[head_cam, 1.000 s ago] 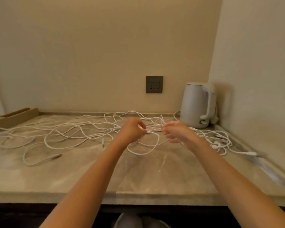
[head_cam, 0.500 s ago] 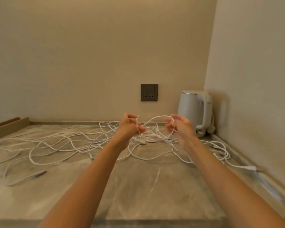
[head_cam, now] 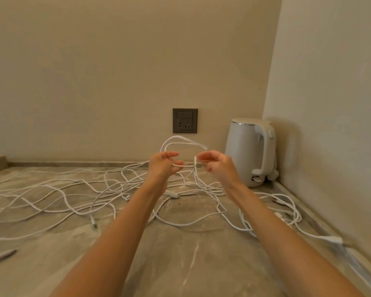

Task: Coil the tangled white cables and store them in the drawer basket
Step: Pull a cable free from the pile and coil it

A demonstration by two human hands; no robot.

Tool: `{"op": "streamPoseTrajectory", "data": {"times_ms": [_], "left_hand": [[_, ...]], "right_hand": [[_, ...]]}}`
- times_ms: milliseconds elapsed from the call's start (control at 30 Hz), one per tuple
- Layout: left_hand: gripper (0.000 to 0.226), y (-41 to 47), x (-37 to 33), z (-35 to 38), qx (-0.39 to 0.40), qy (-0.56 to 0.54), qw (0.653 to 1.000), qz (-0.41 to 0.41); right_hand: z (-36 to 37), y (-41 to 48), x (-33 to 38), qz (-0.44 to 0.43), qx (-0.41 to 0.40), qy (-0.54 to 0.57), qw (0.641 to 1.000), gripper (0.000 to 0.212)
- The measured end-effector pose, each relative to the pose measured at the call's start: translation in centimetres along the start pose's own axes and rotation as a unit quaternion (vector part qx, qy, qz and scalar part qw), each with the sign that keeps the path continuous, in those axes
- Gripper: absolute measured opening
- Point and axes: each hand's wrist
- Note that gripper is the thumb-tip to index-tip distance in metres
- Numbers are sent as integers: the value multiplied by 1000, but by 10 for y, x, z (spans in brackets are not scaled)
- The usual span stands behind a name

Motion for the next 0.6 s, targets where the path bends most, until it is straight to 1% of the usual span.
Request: {"op": "streamPoseTrajectory", "data": {"times_ms": [33, 67, 100, 167, 233, 267, 333, 400, 433, 467, 533, 600], "left_hand": [[31, 3, 1, 2, 6, 0, 1000, 2], [28, 8, 2, 4, 16, -1, 1000, 3], [24, 11, 3, 6, 27, -3, 1000, 4], [20, 17, 6, 9, 36, -5, 999, 10], [22, 26, 9, 9, 24, 39, 999, 30], [27, 29, 10, 9, 16, 76, 996, 42], [32, 34, 10, 7, 28, 111, 992, 51], [33, 37, 9, 7, 56, 108, 992, 39], [33, 39, 8, 7, 60, 119, 990, 43], [33, 41, 7, 6, 58, 146, 986, 55], [34, 47, 4, 5, 42, 210, 971, 102], [32, 52, 1, 3, 21, 258, 956, 137]], "right_hand": [[1, 1, -2, -23, 26, -55, 998, 39], [3, 4, -7, -41, 48, -114, 992, 37], [5, 8, -12, -56, 61, -168, 982, 31], [7, 16, -20, -80, 64, -258, 961, 15], [8, 25, -28, -78, 55, -292, 952, 13], [8, 28, -30, -68, 51, -287, 954, 11], [9, 32, -33, -39, 53, -212, 975, 2], [10, 34, -36, -5, 64, -94, 994, 15], [12, 36, -37, 10, 77, -49, 996, 18], [14, 37, -38, 15, 91, -31, 995, 18], [17, 40, -38, 17, 108, -37, 993, 16], [17, 45, -39, 24, 93, -5, 995, 19]]}}
Point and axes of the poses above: each hand's wrist, its own y-axis towards the middle knuckle, its own z-axis out of the palm, x = y × z, and after that the axes turned 6 degrees about -z, right-handed
